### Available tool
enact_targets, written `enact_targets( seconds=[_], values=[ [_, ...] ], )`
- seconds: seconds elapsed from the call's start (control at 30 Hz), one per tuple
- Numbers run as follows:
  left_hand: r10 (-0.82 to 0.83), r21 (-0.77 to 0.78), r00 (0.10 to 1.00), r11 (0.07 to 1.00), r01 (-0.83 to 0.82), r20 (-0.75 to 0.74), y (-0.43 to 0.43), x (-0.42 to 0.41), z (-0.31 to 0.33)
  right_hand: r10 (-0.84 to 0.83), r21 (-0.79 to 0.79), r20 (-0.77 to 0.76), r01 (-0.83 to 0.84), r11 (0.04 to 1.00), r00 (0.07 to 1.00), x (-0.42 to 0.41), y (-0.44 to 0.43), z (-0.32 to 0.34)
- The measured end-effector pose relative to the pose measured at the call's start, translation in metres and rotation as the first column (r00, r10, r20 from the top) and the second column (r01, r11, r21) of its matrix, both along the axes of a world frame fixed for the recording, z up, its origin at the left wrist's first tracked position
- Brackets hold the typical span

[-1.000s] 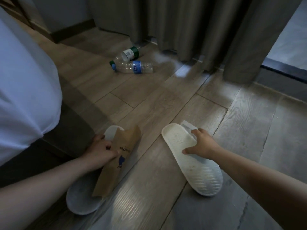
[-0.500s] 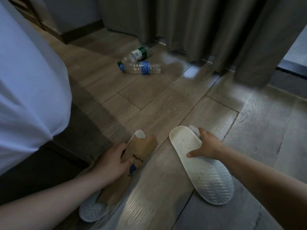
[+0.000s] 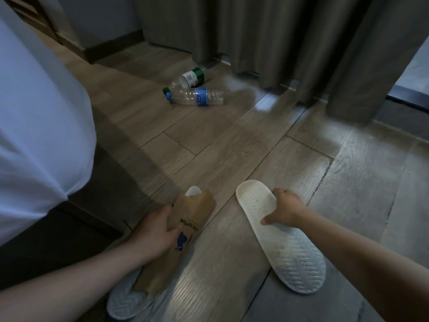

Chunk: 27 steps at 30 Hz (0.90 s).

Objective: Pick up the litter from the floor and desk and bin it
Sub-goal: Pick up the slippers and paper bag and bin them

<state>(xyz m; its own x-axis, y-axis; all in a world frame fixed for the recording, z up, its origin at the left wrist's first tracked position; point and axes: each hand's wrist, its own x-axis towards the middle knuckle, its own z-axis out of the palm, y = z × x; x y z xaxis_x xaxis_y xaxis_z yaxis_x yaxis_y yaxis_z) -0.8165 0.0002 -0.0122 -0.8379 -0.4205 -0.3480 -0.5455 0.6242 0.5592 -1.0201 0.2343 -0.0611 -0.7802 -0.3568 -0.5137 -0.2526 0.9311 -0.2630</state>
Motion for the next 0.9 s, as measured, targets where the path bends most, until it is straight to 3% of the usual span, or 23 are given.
enact_targets(
  seconds=[0.3,0.57,0.9],
  values=[
    [-0.005,-0.006,1.0,1.0,0.005,0.006,0.001,0.0,-0.001,-0.248,-0.05,0.101,0.254,0.966,0.963,0.009,-0.011,-0.001],
    [0.011,0.009,1.0,1.0,-0.012,0.008,0.001,0.002,0.002,-0.291,-0.165,0.1,0.304,0.938,0.951,0.018,-0.009,0.005],
    [-0.023,0.049,0.998,0.998,0.025,-0.059,0.009,-0.018,0.035,-0.394,-0.397,0.105,0.402,0.825,0.913,0.03,0.016,0.057]
  ],
)
